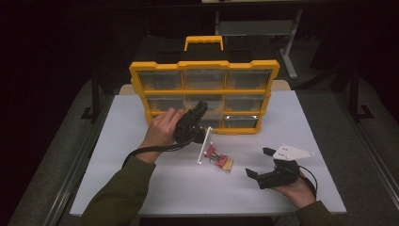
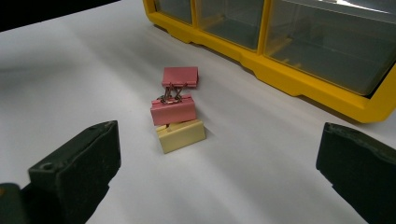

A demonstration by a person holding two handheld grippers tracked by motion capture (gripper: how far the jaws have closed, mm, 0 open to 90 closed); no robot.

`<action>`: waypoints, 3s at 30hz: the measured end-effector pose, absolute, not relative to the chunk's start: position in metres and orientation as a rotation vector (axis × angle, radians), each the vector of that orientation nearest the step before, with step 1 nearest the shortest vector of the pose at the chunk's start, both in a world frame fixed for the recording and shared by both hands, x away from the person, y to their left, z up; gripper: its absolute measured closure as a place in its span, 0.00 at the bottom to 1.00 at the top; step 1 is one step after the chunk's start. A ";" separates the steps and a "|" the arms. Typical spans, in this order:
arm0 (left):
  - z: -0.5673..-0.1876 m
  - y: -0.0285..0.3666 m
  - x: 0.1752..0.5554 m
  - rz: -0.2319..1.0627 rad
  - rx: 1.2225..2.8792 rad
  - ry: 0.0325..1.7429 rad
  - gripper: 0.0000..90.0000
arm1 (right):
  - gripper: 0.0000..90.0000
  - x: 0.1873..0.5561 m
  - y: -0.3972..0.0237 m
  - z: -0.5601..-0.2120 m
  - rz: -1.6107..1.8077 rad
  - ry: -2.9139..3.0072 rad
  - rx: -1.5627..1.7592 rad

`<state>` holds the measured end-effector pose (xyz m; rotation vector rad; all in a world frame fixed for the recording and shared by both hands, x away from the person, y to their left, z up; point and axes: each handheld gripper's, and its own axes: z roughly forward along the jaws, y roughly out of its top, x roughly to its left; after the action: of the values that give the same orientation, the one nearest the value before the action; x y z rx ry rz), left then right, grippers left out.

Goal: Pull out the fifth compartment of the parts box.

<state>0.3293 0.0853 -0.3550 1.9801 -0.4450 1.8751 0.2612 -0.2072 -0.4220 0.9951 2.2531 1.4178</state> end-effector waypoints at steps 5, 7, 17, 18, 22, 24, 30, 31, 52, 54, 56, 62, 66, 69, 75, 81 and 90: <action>-0.356 0.086 0.324 1.879 1.971 -0.449 0.88 | 0.00 0.261 -0.207 -0.422 1.418 2.254 0.996; -0.356 0.087 0.322 1.878 1.971 -0.453 0.88 | 0.00 0.261 -0.207 -0.422 1.417 2.254 0.996; -0.357 0.088 0.311 1.881 1.960 -0.461 0.88 | 0.00 0.261 -0.207 -0.422 1.418 2.253 0.998; -0.357 0.087 0.310 1.878 1.963 -0.462 0.88 | 0.00 0.261 -0.207 -0.422 1.418 2.254 0.997; -0.357 0.088 0.305 1.882 1.954 -0.464 0.88 | 0.00 0.261 -0.206 -0.422 1.419 2.254 0.997; -0.357 0.088 0.304 1.881 1.956 -0.469 0.88 | 0.00 0.261 -0.206 -0.422 1.416 2.255 0.998; -0.357 0.088 0.298 1.880 1.959 -0.470 0.88 | 0.00 0.261 -0.206 -0.422 1.415 2.254 0.995; -0.357 0.089 0.297 1.884 1.952 -0.470 0.88 | 0.00 0.261 -0.206 -0.422 1.416 2.254 0.996; -0.361 0.089 0.287 1.872 1.950 -0.494 0.87 | 0.00 0.261 -0.205 -0.422 1.415 2.255 0.993; -0.360 0.089 0.287 1.871 1.951 -0.494 0.87 | 0.00 0.261 -0.206 -0.422 1.415 2.255 0.993; -0.361 0.089 0.287 1.873 1.951 -0.494 0.87 | 0.00 0.261 -0.206 -0.422 1.416 2.254 0.993; -0.361 0.089 0.287 1.870 1.952 -0.490 0.86 | 0.00 0.261 -0.206 -0.422 1.416 2.252 0.989; -0.360 0.090 0.287 1.856 1.956 -0.466 0.78 | 0.00 0.261 -0.206 -0.422 1.416 2.252 0.990; -0.362 0.092 0.286 1.843 1.962 -0.456 0.73 | 0.00 0.261 -0.206 -0.422 1.417 2.255 0.996; -0.366 0.096 0.282 1.845 1.956 -0.455 0.62 | 0.00 0.261 -0.205 -0.422 1.417 2.257 0.995; -0.369 0.102 0.278 1.833 1.964 -0.444 0.54 | 0.00 0.261 -0.205 -0.423 1.414 2.260 0.994; -0.380 0.112 0.270 1.809 1.978 -0.416 0.44 | 0.00 0.261 -0.205 -0.423 1.415 2.259 0.994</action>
<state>0.2697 0.1119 -0.3799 1.9775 -0.4159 1.8095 0.2609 -0.2049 -0.4226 0.9944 2.2594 1.4154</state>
